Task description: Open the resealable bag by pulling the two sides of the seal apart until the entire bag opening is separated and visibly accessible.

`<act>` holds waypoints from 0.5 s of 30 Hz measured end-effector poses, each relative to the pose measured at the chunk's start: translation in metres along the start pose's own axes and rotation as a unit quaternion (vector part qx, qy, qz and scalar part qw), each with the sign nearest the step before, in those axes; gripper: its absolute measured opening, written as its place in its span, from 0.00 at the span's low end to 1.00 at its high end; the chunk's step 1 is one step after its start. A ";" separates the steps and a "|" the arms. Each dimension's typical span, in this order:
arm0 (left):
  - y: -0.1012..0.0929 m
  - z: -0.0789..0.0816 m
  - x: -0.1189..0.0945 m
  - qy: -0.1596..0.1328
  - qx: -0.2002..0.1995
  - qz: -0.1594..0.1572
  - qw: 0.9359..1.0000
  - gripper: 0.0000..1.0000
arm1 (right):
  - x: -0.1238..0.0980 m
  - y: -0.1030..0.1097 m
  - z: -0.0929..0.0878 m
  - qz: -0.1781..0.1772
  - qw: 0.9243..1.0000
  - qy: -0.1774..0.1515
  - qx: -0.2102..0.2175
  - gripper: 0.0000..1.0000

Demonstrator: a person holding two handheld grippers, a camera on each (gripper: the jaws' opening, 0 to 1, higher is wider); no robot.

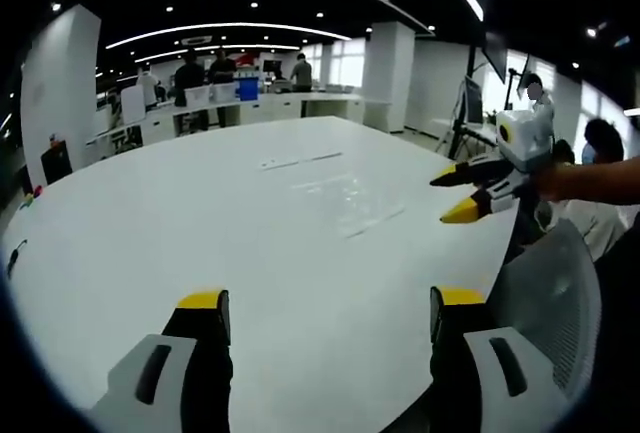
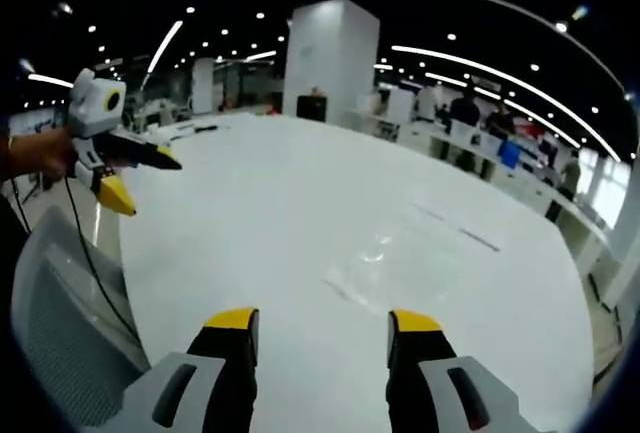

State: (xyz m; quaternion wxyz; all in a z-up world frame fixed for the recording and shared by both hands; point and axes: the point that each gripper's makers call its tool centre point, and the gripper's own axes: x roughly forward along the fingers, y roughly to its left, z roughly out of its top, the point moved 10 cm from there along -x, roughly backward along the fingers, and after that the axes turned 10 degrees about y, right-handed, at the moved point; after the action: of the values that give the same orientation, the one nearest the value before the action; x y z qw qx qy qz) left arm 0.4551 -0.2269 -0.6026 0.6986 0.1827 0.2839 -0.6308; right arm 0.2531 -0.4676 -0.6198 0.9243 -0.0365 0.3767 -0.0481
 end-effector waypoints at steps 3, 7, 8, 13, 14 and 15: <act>0.002 0.001 0.001 0.001 0.000 0.000 1.000 0.80 | 0.007 -0.001 0.002 0.006 1.000 0.004 -0.005 0.49; 0.003 0.003 0.001 0.001 0.001 0.000 1.000 0.80 | 0.016 -0.002 0.006 0.016 1.000 0.004 -0.009 0.48; 0.003 0.003 0.002 0.002 0.001 0.000 1.000 0.80 | 0.018 -0.003 0.006 0.017 1.000 0.005 -0.010 0.48; 0.006 0.003 0.004 0.003 -0.001 -0.001 1.000 0.80 | 0.027 -0.007 0.008 0.020 1.000 0.015 -0.017 0.48; 0.006 0.003 0.005 0.003 -0.002 -0.001 1.000 0.80 | 0.029 -0.008 0.008 0.021 0.999 0.017 -0.019 0.48; 0.007 0.003 0.005 0.004 -0.002 -0.001 1.000 0.80 | 0.031 -0.009 0.008 0.022 0.999 0.019 -0.020 0.48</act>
State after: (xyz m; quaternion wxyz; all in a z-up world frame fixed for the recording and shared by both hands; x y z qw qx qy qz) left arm 0.4626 -0.2315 -0.6045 0.6974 0.1835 0.2883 -0.6300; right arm 0.2802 -0.4799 -0.6347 0.9169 -0.0458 0.3959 -0.0209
